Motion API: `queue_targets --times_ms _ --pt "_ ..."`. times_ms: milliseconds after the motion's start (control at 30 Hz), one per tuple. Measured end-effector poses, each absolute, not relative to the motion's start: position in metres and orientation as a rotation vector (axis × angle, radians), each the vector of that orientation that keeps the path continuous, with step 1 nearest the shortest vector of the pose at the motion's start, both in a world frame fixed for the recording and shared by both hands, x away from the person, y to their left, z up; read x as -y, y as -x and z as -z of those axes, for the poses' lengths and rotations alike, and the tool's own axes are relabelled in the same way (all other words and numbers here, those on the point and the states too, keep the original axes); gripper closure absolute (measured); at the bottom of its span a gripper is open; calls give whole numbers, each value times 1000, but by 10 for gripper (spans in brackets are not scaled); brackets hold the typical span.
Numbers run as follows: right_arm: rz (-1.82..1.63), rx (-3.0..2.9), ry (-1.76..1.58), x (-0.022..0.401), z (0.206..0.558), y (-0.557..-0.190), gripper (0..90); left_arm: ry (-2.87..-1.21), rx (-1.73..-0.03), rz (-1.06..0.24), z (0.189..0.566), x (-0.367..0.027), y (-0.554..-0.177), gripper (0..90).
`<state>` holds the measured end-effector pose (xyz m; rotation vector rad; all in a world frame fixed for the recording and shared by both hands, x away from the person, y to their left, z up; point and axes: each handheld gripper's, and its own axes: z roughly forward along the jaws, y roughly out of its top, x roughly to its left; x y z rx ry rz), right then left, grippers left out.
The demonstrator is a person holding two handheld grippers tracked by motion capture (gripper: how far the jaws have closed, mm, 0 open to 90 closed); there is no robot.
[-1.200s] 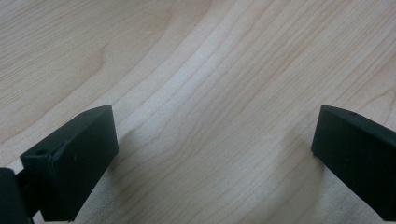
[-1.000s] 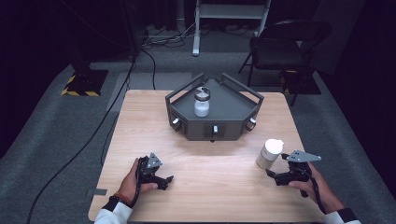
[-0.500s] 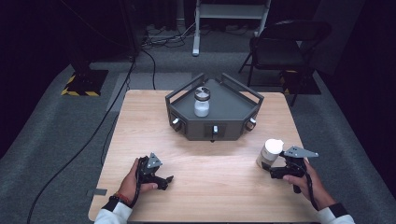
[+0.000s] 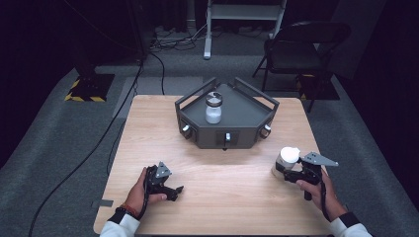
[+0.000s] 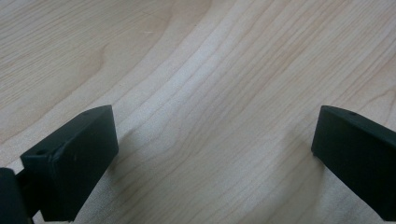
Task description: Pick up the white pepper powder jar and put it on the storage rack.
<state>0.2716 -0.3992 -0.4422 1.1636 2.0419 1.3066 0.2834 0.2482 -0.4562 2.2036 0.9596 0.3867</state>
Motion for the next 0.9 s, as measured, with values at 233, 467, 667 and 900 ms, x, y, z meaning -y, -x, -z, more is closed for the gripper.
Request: queue_targets --times_ms 233,467,667,900 --pt "-1292 -2042 -1153 399 442 -272 282 -2204 -961 -388 456 -248 -283 1" --pt "-1290 -2028 -1158 400 441 -271 286 -2203 -961 -387 456 -248 -283 0" --pt "-1304 -2004 -1146 401 439 -268 288 -2203 -962 -387 456 -248 -283 1" --pt "-1329 -1990 -1135 402 429 -266 290 -2203 -961 -387 456 -248 -283 1"
